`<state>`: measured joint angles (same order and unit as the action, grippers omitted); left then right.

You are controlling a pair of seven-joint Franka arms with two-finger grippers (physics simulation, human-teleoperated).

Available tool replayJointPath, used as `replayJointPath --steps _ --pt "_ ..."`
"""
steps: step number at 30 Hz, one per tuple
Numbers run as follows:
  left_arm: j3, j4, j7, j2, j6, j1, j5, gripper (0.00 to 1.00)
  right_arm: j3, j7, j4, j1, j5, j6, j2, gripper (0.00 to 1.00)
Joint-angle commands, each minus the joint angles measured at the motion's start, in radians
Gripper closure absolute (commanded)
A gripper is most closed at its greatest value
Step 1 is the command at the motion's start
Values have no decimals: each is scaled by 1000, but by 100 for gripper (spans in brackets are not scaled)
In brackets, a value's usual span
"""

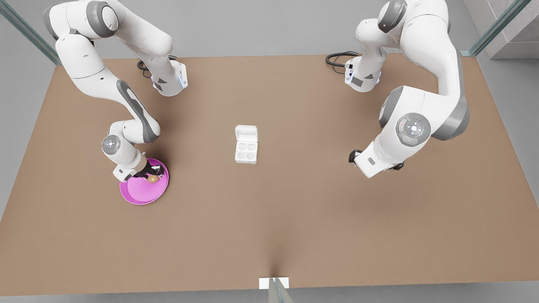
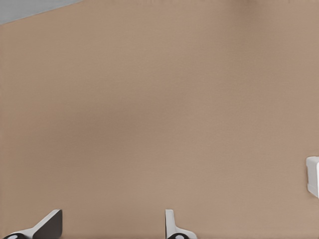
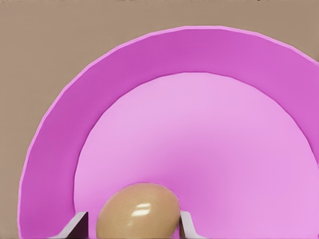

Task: Pack egg into the box and close the box lid

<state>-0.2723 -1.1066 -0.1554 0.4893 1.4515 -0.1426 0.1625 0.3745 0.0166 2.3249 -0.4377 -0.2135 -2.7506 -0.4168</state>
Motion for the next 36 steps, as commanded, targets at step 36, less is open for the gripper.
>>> replayJointPath --steps 36 --pt "4 1 31 -3 3 12 15 0 -123 315 -656 508 154 609 -143 43"
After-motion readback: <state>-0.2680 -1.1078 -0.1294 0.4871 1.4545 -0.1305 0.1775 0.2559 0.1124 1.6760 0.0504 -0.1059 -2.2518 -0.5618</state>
